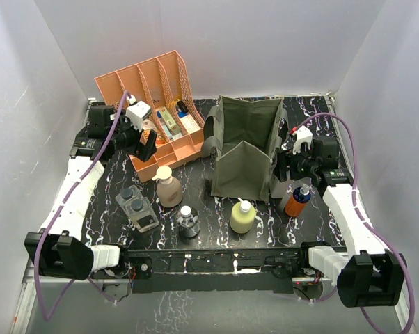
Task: Place the personal care products into the canvas bag
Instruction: Pick up the care product from the center of the board, then place the care product in the canvas bag.
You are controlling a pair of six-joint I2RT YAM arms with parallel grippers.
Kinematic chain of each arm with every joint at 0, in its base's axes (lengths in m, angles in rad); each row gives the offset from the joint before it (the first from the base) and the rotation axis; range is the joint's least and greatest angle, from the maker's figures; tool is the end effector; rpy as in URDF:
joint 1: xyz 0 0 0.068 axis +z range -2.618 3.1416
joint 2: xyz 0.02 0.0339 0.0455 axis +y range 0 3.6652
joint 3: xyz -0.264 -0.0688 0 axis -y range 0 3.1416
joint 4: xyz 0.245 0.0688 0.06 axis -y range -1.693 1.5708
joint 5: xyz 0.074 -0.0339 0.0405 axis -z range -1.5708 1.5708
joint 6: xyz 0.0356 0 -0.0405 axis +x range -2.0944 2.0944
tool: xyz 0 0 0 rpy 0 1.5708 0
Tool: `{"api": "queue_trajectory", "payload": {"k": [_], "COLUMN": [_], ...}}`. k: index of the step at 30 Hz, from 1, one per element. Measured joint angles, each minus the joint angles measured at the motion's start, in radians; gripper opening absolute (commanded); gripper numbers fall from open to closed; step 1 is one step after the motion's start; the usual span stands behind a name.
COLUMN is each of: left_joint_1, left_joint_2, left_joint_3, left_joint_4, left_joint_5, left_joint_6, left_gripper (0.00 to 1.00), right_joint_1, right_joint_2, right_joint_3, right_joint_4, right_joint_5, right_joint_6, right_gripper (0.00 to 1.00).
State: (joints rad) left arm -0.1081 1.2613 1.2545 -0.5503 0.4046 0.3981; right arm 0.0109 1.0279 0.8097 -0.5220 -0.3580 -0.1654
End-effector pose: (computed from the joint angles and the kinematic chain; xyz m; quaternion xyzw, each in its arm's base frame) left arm 0.2725 -0.0437 0.3669 0.3089 0.8047 -0.1051 0.4959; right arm 0.2149 0.0148 0.2727 -0.1508 0.8906 0.1318 0.4084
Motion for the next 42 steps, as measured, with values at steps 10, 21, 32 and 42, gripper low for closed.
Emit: {"api": "queue_trajectory", "payload": {"k": [10, 21, 32, 42], "left_joint_1": [-0.051, -0.205, -0.41, -0.618], "left_joint_2": [0.009, 0.115, 0.262, 0.406], "left_joint_3": [0.0, 0.13, 0.483, 0.681], "left_joint_4": [-0.001, -0.04, -0.186, -0.235], "left_joint_5": [-0.007, 0.015, 0.142, 0.12], "left_joint_6": [0.001, 0.008, 0.075, 0.083], "left_gripper": [0.97, 0.97, 0.97, 0.97], "right_joint_1": [-0.001, -0.001, -0.006, -0.007], "right_joint_2": [0.005, 0.017, 0.119, 0.297], "right_joint_3": [0.001, 0.075, 0.581, 1.089], "right_joint_4": [-0.045, -0.116, -0.186, -0.245], "right_joint_5": [0.037, 0.193, 0.328, 0.054], "right_joint_6": [0.008, 0.012, -0.045, -0.07], "right_gripper": [0.32, 0.08, 0.08, 0.08]}}
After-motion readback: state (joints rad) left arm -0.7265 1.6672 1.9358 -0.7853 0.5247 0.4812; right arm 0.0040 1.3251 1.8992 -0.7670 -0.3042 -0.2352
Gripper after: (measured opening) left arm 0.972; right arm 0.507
